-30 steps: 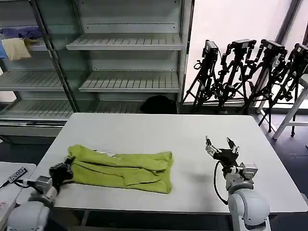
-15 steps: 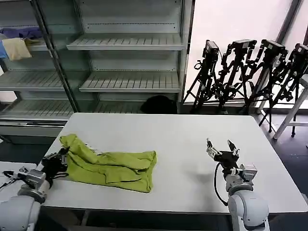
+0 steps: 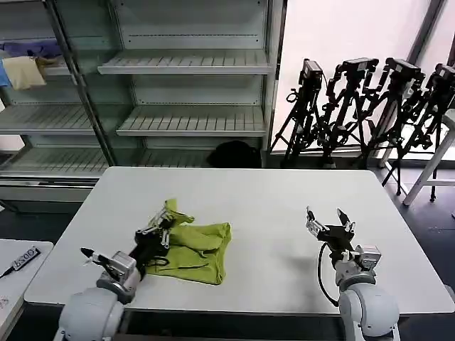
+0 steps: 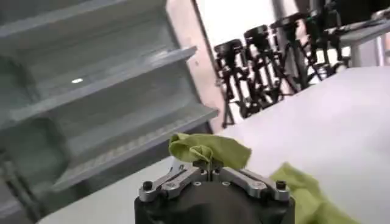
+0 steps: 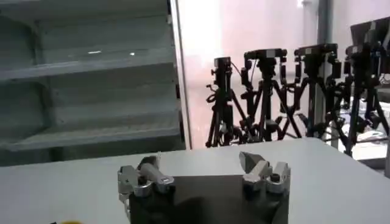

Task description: Fold and organize the clothes.

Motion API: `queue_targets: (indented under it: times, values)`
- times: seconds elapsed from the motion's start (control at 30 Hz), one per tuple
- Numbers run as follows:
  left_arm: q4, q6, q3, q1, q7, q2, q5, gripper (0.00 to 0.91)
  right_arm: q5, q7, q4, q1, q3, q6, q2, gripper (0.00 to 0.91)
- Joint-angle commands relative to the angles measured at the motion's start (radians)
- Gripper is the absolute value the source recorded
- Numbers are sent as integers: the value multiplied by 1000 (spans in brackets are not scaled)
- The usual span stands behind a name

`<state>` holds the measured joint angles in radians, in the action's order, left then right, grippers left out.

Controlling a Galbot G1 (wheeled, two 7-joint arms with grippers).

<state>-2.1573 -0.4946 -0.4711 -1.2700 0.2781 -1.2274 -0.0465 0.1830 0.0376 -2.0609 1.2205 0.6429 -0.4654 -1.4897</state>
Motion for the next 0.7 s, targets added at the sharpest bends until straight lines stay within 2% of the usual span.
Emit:
queue_targets:
  times: [0.03,0.57,0.6,0.63,0.67,0.7]
  values:
    - [12,-20,139,16,-12,-42,-25,0,-37,3,3,-2,-27,-1,2,907]
    - [132,-4,183,22,-39,-88,-90,20,-73,6,8,14,-44,16,-7,907]
    - [135,-3,188,22,-42,-91,-92,554,-76,6,8,16,-43,17,-7,907]
    - [137,-3,194,20,-49,-93,-93,756,-77,7,9,17,-42,18,-8,907]
    - [137,-4,201,19,-55,-96,-96,907,-78,7,10,18,-42,20,-8,907]
    - [136,-4,206,17,-54,-98,-101,907,-80,7,11,18,-41,20,-8,907]
